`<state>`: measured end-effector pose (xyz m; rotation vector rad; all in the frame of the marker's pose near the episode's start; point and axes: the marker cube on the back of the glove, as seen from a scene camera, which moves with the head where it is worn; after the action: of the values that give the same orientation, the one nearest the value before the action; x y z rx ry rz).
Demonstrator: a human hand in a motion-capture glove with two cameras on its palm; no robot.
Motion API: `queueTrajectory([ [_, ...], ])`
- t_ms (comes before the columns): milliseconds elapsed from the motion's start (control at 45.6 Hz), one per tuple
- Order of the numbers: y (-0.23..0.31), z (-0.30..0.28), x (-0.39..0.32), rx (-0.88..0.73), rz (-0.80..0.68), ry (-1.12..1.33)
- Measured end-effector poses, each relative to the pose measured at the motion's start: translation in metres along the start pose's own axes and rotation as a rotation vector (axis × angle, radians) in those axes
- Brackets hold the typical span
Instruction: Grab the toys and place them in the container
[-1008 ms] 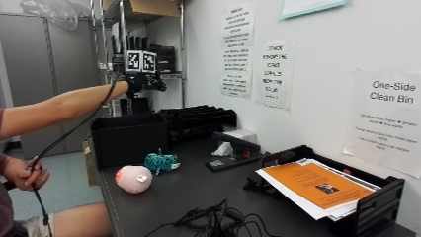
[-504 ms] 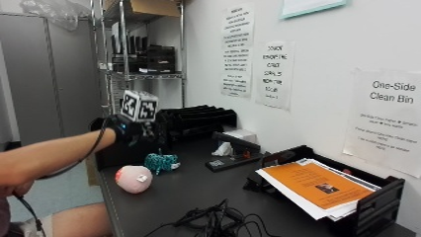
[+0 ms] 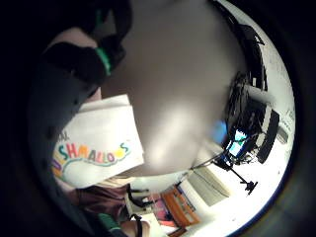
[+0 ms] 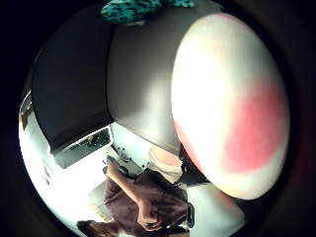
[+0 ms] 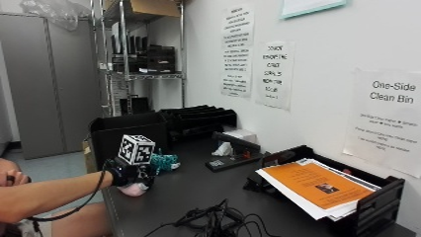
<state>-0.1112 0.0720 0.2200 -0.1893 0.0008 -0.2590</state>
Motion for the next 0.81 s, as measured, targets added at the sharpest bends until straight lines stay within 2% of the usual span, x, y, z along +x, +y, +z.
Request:
queueTrajectory([
  [153, -0.01, -0.005, 0.002, 0.206, -0.01, -0.145],
  [329, -0.015, -0.051, 0.001, 0.309, -0.004, -0.313],
  [570, -0.003, -0.188, -0.018, 0.457, -0.014, -0.248],
  [811, -0.011, -0.313, -0.085, 0.572, -0.104, -0.182],
])
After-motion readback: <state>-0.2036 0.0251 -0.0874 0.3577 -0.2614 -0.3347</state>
